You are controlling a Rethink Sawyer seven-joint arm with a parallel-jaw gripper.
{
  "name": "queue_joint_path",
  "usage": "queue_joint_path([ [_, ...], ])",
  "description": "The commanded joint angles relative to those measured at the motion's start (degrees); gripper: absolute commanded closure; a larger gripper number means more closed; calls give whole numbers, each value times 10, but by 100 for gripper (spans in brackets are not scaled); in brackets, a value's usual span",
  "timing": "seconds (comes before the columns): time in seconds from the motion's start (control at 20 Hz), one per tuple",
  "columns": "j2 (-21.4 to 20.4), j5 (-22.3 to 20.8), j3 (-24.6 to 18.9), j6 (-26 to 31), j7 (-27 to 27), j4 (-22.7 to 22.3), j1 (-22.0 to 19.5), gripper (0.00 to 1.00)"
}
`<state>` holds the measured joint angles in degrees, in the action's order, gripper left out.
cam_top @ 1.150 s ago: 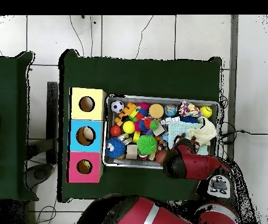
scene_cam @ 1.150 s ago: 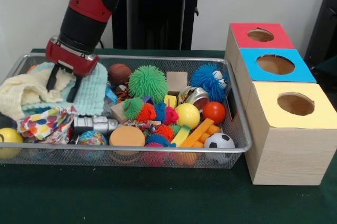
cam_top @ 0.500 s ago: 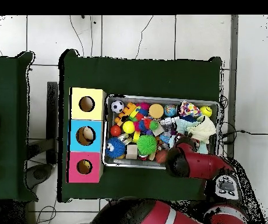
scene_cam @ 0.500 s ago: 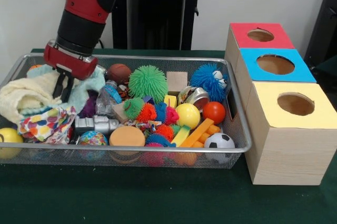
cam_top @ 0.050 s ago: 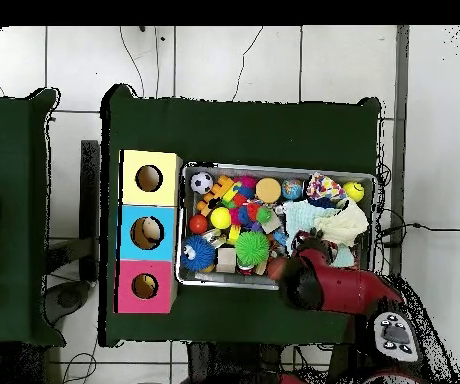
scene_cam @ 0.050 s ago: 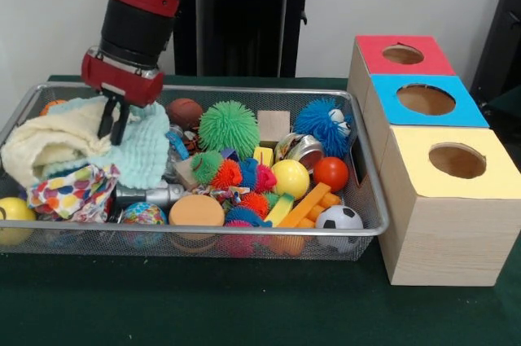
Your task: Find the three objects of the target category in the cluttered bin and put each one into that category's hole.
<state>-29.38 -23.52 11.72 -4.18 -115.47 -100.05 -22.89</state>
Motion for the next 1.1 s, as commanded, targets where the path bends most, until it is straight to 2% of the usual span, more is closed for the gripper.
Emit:
queue_joint_path([
  [0.05, -97, 1, -145, 123, -19, -126, -36, 100],
  [0.3, -140, 37, -136, 177, -34, -149, -5, 100],
  [0.55, -166, 61, -131, 198, -57, -175, 11, 100],
  [0.95, -242, 144, -94, 286, -108, -222, 82, 100],
  [1.1, -253, 164, -77, 300, -117, -226, 108, 100],
])
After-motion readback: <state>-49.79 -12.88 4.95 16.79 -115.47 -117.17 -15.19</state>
